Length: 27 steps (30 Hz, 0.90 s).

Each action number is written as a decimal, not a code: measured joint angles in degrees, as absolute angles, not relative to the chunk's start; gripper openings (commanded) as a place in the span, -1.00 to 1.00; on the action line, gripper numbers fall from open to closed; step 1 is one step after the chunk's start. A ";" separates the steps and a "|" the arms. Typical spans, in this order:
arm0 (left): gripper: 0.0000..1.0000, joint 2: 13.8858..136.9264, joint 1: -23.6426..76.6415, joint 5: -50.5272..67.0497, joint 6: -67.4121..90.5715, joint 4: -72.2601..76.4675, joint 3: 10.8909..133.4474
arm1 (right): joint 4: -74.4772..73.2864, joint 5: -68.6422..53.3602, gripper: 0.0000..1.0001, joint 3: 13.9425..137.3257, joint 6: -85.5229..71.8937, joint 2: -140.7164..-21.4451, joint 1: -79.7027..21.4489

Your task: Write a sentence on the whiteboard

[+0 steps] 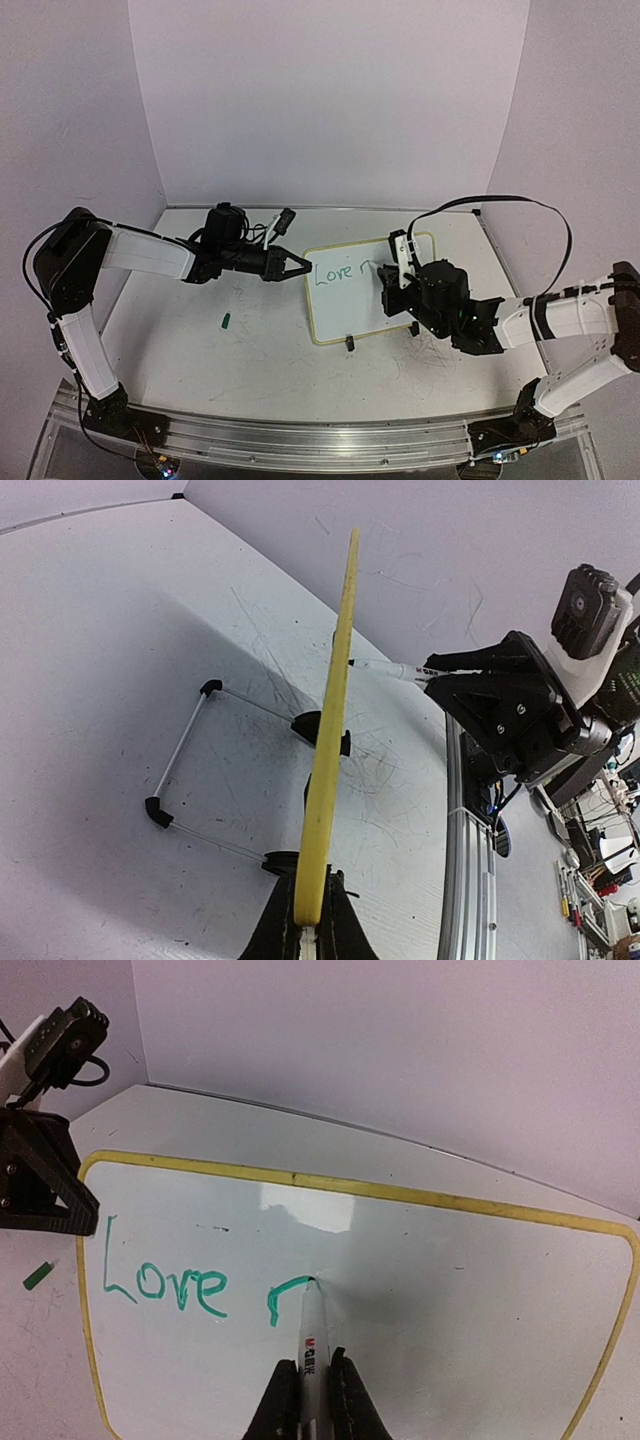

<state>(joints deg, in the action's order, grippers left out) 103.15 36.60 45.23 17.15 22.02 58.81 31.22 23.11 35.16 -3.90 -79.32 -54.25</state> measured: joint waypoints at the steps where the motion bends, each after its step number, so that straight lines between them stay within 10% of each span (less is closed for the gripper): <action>1: -1.00 103.15 36.60 45.23 17.15 22.02 58.81 | 31.12 23.11 -1.00 35.01 -4.12 -79.24 -54.23; 27: -1.00 103.15 36.60 45.21 17.17 22.02 58.81 | 28.67 22.26 -1.00 33.23 -8.23 -78.19 -54.46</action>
<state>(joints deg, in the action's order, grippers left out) 103.15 36.60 45.21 17.17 22.02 58.81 28.67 22.26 33.23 -8.23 -78.19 -54.46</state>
